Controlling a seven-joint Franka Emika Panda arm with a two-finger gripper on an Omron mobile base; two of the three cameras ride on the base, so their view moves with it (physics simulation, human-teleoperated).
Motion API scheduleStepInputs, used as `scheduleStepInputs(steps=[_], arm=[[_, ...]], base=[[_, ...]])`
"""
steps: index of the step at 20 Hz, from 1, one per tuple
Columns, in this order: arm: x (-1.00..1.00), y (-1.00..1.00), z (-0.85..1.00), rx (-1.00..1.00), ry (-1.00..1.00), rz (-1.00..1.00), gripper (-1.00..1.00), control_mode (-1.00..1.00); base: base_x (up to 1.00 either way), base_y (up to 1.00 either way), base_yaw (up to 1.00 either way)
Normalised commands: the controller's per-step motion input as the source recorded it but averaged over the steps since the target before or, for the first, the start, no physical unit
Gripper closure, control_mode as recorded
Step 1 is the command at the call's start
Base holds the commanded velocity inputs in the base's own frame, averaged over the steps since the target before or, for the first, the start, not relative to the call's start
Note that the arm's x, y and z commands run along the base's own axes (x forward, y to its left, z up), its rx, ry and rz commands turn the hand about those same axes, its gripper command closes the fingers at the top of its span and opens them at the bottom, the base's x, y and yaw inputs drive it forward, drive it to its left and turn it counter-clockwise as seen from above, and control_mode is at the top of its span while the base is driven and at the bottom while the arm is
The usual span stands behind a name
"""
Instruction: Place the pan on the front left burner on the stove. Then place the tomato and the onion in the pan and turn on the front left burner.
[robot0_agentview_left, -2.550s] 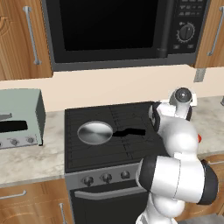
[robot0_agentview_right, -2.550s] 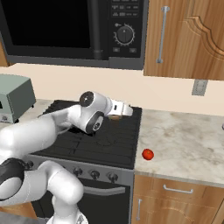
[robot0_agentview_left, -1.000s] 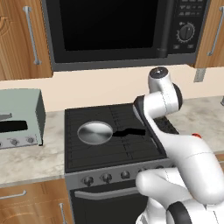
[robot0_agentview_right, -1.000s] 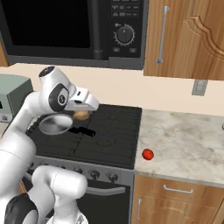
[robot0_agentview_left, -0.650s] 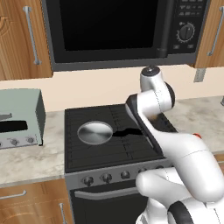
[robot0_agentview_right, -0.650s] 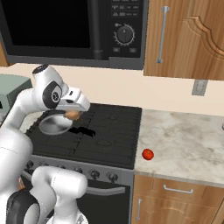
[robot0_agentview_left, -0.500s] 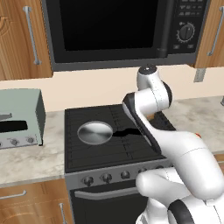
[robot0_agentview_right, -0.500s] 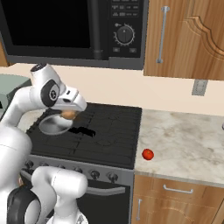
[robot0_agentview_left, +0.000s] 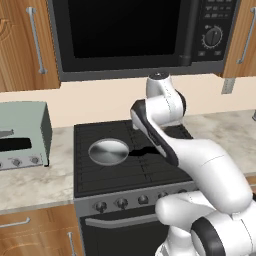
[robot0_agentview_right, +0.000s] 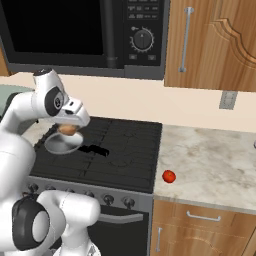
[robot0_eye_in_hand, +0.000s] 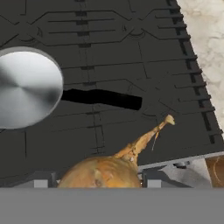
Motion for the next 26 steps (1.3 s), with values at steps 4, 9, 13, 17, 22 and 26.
scheduleStepInputs(steps=[4,9,13,17,22,26], arm=[[0.15,0.40,-0.39,0.06,0.05,0.08,1.00,-1.00],[0.33,0.34,-0.42,0.05,0.05,0.08,1.00,-1.00],[0.47,0.36,-0.14,0.02,0.06,0.05,1.00,-1.00],[0.50,0.39,-0.08,0.01,0.05,0.04,1.00,-1.00],[0.38,0.31,-0.01,0.00,0.05,0.03,1.00,-1.00],[0.41,0.29,0.00,0.02,0.06,0.03,1.00,-1.00]], base=[[0.00,0.00,0.00],[0.00,0.00,0.00],[0.00,0.00,0.00],[0.00,0.00,0.00],[0.00,0.00,0.00],[0.00,0.00,0.00]])
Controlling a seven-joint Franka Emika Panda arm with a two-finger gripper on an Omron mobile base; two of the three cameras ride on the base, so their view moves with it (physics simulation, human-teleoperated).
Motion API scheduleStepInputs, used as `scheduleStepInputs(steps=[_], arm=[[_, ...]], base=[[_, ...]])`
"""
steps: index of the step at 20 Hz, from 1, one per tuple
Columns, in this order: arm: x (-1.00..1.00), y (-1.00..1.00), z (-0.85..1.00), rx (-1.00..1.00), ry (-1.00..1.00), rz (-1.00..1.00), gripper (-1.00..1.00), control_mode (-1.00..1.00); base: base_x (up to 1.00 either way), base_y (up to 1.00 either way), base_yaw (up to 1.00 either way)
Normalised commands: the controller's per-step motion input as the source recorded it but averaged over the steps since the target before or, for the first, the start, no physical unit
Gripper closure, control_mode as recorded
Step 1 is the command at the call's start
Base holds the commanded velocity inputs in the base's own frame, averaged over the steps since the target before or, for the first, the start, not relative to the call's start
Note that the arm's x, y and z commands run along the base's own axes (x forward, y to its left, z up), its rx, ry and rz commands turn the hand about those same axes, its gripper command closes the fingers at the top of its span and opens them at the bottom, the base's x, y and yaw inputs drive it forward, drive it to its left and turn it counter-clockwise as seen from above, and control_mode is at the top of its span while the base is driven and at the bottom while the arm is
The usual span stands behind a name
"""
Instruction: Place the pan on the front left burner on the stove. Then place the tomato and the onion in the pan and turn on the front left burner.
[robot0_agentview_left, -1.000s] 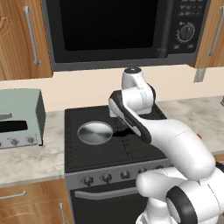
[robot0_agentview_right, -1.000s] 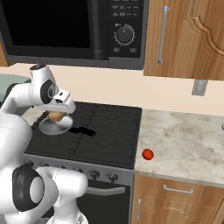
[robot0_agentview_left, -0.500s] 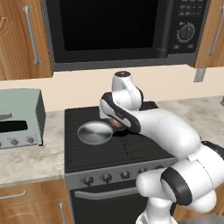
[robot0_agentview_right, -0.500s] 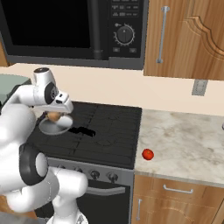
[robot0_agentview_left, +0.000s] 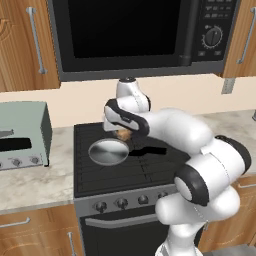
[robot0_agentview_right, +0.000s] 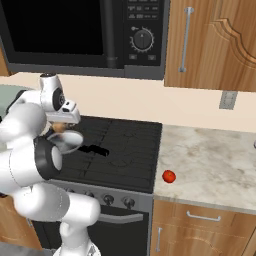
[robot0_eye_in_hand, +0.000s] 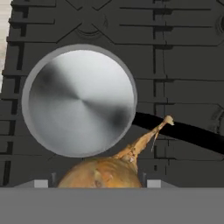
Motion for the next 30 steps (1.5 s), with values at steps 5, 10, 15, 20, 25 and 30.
scheduleStepInputs(steps=[5,10,15,20,25,30], arm=[[0.25,0.19,-0.21,0.00,0.05,0.03,1.00,-1.00],[0.20,0.15,-0.47,0.00,0.06,0.04,1.00,-1.00],[0.25,0.14,-0.33,0.00,0.03,0.04,1.00,-1.00],[0.14,0.17,-0.34,0.00,0.01,0.04,1.00,-1.00],[0.00,0.06,-0.39,0.00,0.00,0.03,1.00,-1.00],[0.00,0.00,-0.22,0.00,0.00,0.01,1.00,-1.00]], base=[[0.00,0.00,0.00],[0.00,0.00,0.00],[0.00,0.00,0.00],[0.00,0.00,0.00],[0.00,0.00,0.00],[0.00,0.00,0.00]])
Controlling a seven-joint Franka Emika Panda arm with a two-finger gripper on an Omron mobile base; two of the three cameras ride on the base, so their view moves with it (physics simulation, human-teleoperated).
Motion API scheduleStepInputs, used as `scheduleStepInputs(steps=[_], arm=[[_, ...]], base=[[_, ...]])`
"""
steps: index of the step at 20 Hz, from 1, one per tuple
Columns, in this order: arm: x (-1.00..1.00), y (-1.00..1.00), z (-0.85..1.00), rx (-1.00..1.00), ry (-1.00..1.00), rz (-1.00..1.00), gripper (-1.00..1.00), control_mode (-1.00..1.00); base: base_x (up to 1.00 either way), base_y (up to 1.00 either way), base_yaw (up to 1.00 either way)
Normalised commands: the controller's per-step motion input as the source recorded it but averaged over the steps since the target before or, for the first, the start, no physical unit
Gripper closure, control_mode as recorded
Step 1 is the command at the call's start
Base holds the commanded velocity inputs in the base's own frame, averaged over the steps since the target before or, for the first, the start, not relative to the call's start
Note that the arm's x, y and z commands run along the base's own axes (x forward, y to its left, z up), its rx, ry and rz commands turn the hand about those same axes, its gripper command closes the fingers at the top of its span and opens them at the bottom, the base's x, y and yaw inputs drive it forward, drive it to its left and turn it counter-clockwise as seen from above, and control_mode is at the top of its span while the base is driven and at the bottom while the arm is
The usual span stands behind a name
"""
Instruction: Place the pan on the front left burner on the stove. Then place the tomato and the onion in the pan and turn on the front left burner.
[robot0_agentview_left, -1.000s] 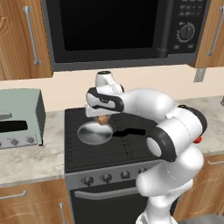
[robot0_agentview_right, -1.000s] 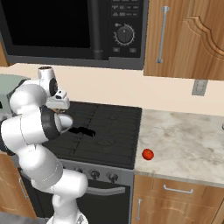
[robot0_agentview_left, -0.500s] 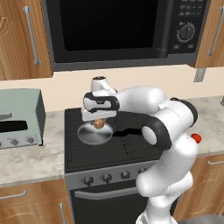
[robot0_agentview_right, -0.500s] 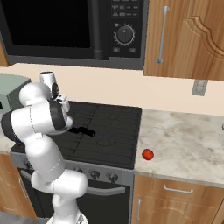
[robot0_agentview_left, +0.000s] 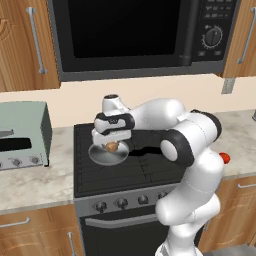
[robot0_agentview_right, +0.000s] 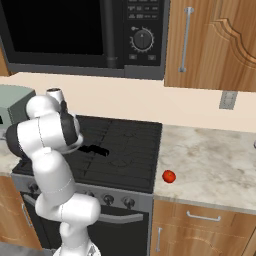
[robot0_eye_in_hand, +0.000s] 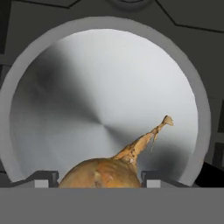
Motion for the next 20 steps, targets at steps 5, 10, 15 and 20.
scheduleStepInputs(steps=[5,10,15,20], arm=[[0.00,0.00,-0.06,0.00,0.00,0.01,-1.00,-1.00],[0.00,0.00,0.00,0.00,-0.04,0.00,-1.00,-1.00],[0.00,0.00,0.00,0.00,-0.05,0.00,-1.00,-1.00],[-0.09,0.00,0.05,0.00,-0.07,0.00,-1.00,-1.00]], base=[[0.00,0.00,0.00],[0.00,0.00,0.00],[0.00,0.00,0.00],[0.00,0.00,0.00]])
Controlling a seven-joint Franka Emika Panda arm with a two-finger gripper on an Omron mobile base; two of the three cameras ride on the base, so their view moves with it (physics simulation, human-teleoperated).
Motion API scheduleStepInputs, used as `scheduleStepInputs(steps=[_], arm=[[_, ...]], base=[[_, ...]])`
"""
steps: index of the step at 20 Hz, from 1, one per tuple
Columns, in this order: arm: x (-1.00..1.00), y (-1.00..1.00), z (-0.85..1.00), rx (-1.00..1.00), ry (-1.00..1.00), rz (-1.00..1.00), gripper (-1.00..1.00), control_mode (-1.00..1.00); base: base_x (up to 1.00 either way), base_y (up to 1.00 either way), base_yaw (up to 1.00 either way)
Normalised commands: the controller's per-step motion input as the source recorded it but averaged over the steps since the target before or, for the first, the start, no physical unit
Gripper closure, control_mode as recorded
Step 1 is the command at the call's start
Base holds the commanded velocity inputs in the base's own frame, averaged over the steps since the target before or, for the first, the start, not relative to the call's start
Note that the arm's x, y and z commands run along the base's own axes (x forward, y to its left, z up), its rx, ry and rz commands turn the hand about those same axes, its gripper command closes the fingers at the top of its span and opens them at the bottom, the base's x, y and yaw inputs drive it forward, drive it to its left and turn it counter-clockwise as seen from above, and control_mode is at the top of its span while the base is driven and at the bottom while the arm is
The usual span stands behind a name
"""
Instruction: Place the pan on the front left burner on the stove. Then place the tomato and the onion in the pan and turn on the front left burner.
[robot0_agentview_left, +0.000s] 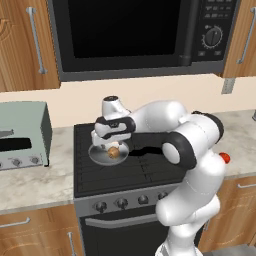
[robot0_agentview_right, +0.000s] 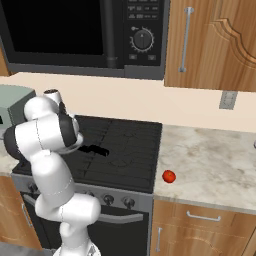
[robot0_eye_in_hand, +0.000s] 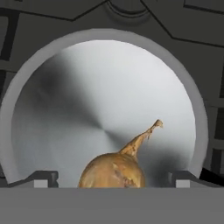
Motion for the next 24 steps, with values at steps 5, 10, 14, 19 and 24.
scheduleStepInputs(steps=[5,10,14,19,24], arm=[[-0.45,0.00,0.15,0.00,-0.11,0.00,-1.00,-1.00],[-0.39,-0.16,0.43,0.01,-0.10,0.00,-1.00,-1.00],[-0.30,-0.49,0.58,0.00,-0.04,0.00,-1.00,-1.00],[-0.39,-0.66,0.37,0.01,-0.03,0.00,-1.00,-1.00],[-0.38,-0.62,0.12,0.01,-0.01,0.00,-1.00,-1.00]], base=[[0.00,0.00,0.00],[0.00,0.00,0.00],[0.00,0.00,0.00],[0.00,0.00,0.00],[0.00,0.00,0.00]])
